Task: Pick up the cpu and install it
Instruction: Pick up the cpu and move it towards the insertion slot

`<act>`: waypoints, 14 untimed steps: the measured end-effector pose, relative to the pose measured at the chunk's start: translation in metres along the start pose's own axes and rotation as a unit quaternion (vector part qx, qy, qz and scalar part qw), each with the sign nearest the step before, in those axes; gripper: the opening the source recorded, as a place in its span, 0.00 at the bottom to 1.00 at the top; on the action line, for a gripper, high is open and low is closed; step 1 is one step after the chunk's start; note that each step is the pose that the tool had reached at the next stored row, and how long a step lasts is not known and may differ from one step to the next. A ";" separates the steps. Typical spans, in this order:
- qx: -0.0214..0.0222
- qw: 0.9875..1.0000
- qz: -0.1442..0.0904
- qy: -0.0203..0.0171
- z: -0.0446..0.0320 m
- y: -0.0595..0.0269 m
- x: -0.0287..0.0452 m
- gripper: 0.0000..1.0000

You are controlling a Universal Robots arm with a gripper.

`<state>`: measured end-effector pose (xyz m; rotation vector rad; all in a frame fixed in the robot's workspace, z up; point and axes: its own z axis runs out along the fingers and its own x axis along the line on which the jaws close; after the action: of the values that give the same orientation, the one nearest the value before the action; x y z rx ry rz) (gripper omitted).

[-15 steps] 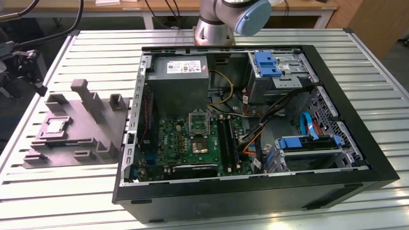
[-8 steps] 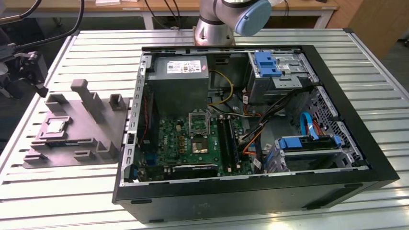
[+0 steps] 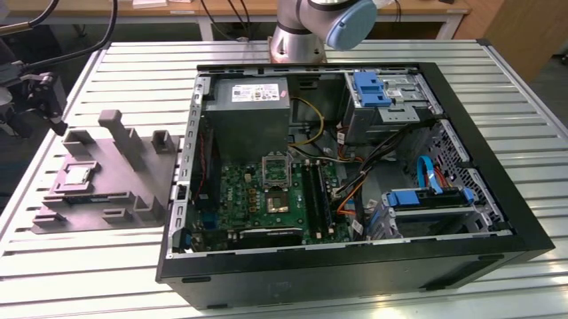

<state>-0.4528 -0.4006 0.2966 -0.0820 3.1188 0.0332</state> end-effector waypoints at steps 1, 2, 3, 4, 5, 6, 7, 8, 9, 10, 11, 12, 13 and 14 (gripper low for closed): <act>0.000 1.000 0.000 0.000 0.0006 0.0000 0.0000 0.56; 0.000 1.000 0.000 0.000 0.0012 0.0000 0.0000 0.56; 0.000 1.000 0.000 0.000 0.0020 -0.0001 0.0001 0.56; 0.000 1.000 0.000 0.000 0.0028 -0.0001 0.0001 0.56; 0.000 1.000 0.000 0.000 0.0035 -0.0001 0.0001 0.56; 0.000 1.000 0.000 0.000 0.0042 -0.0002 0.0001 0.56; 0.000 1.000 0.000 0.000 0.0048 -0.0002 0.0001 0.56; 0.000 1.000 0.000 0.000 0.0053 -0.0002 0.0001 0.56; 0.000 1.000 0.000 0.000 0.0056 -0.0002 0.0001 0.56; 0.000 1.000 0.000 0.000 0.0060 -0.0002 0.0002 0.56; 0.000 1.000 0.000 0.000 0.0063 -0.0003 0.0002 0.56; 0.000 1.000 0.000 0.000 0.0066 -0.0003 0.0002 0.56; 0.000 1.000 0.000 0.000 0.0067 -0.0003 0.0002 0.56; 0.000 1.000 0.000 0.000 0.0069 -0.0002 0.0002 0.56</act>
<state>-0.4528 -0.4007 0.2897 -0.0820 3.1189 0.0331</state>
